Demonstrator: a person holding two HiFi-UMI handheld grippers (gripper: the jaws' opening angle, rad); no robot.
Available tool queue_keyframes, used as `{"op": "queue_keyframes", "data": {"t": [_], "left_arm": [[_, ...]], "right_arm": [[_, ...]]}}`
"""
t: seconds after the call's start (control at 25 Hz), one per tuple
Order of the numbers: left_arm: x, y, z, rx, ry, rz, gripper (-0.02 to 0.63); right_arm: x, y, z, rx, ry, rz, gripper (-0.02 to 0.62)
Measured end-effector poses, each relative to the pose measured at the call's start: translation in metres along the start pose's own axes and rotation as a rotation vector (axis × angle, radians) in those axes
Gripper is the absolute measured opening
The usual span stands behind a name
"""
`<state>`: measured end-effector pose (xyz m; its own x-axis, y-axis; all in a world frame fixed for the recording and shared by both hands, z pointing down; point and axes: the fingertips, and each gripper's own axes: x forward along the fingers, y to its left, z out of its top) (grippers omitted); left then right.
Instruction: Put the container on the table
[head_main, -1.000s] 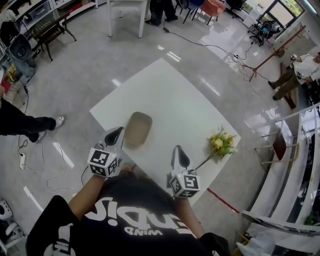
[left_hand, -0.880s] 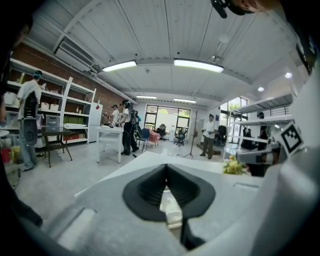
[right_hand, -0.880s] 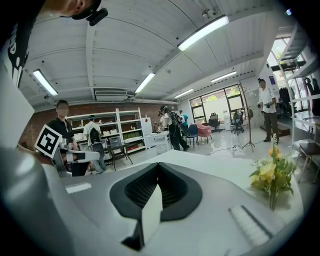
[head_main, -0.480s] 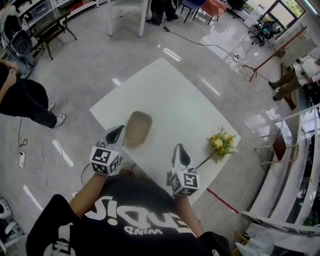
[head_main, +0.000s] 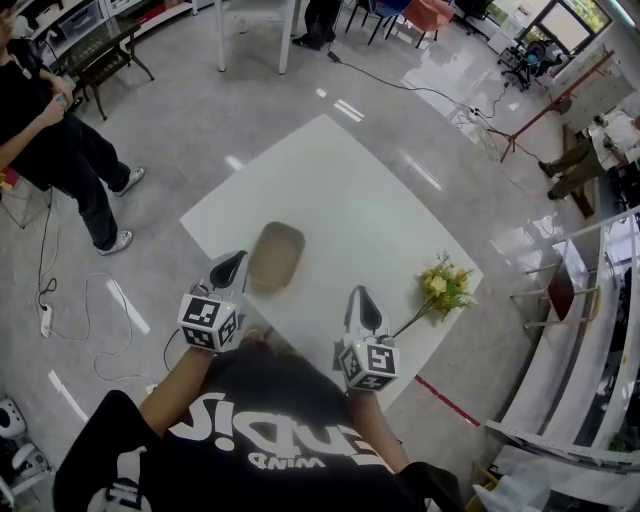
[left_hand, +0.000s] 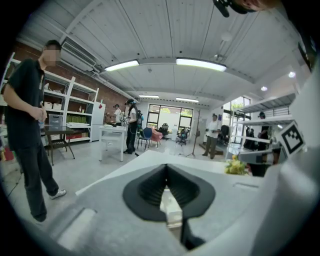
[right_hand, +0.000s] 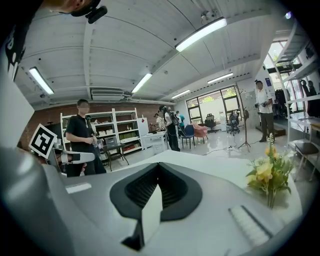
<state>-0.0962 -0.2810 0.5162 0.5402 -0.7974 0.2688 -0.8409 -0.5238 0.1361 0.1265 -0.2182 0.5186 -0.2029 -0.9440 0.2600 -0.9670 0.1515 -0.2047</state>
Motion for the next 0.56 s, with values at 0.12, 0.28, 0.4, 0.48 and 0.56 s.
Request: {"op": "queue_keyframes", "data": {"t": [0.12, 0.28, 0.4, 0.48, 0.56], "left_arm": [[0.0, 0.001, 0.001, -0.004, -0.002, 0.004, 0.002], [0.001, 0.003, 0.001, -0.005, -0.007, 0.007, 0.002], [0.001, 0.001, 0.003, -0.004, -0.012, 0.009, 0.002], [0.001, 0.001, 0.005, -0.003, -0.016, 0.009, 0.002], [0.0, 0.0, 0.008, -0.002, -0.02, 0.009, 0.002]], "right_arm": [[0.001, -0.001, -0.002, 0.0, -0.011, 0.0, 0.0], [0.001, -0.002, -0.002, -0.005, -0.002, -0.008, 0.0], [0.001, -0.004, -0.001, -0.006, -0.02, -0.001, 0.0], [0.0, -0.002, 0.004, -0.005, -0.022, 0.003, 0.0], [-0.001, 0.001, 0.009, -0.006, -0.014, 0.003, 0.0]]}}
